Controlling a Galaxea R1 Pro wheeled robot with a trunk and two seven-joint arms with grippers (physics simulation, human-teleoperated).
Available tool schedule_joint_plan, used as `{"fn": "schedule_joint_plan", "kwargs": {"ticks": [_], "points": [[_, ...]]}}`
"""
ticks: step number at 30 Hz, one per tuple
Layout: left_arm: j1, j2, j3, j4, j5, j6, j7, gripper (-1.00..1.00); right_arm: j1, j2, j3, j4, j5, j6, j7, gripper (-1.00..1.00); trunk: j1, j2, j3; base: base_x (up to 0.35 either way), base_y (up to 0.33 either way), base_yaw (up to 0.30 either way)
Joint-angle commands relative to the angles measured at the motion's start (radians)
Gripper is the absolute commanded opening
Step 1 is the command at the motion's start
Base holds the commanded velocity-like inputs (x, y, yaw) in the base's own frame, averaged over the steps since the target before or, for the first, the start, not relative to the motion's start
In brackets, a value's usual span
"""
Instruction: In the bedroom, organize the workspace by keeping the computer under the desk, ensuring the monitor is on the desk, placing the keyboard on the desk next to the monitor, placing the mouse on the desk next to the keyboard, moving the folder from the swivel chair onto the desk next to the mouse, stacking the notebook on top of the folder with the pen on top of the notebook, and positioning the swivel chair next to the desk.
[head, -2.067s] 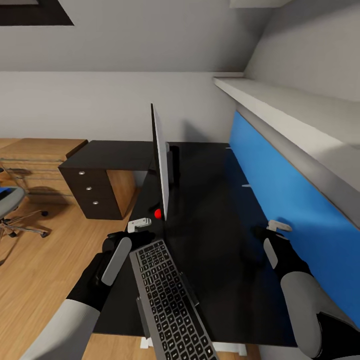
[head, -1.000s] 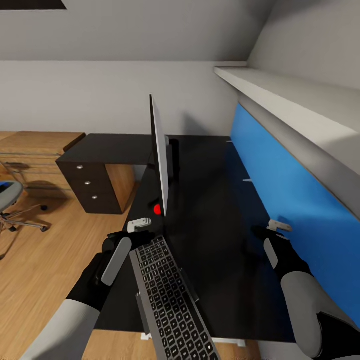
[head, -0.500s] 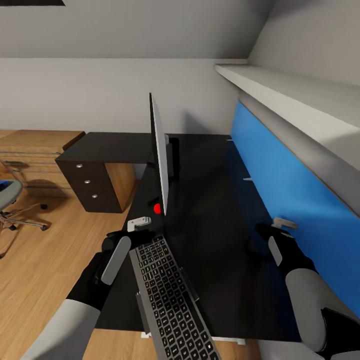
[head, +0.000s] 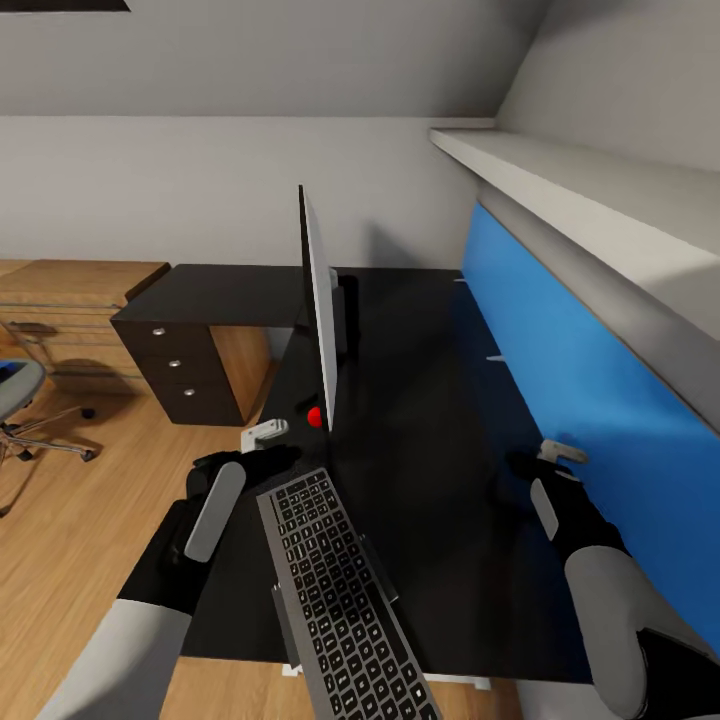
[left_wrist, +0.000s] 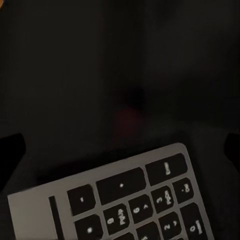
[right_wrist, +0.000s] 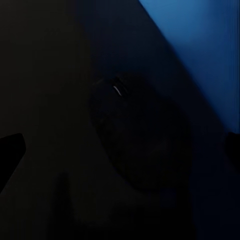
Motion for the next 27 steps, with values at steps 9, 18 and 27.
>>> {"fn": "schedule_joint_plan", "kwargs": {"ticks": [9, 18, 27], "points": [[0.0, 0.003, 0.05, -0.001, 0.013, 0.002, 0.011, 1.0, 0.001, 0.002, 0.0, -0.012, 0.004, 0.007, -0.001, 1.0, 0.0, -0.001, -0.001, 0.0, 0.0, 0.0], [0.0, 0.005, 0.101, -0.001, 0.014, 0.002, 0.01, 1.0, 0.001, 0.001, 0.0, -0.013, 0.004, 0.006, -0.001, 1.0, 0.0, -0.001, -0.001, 0.0, 0.0, 0.0], [-0.001, 0.005, 0.469, -0.008, 0.013, 0.004, 0.007, 1.0, 0.001, 0.0, 0.0, -0.013, 0.005, 0.006, -0.001, 1.0, 0.0, -0.001, -0.001, 0.0, 0.0, 0.0]]}}
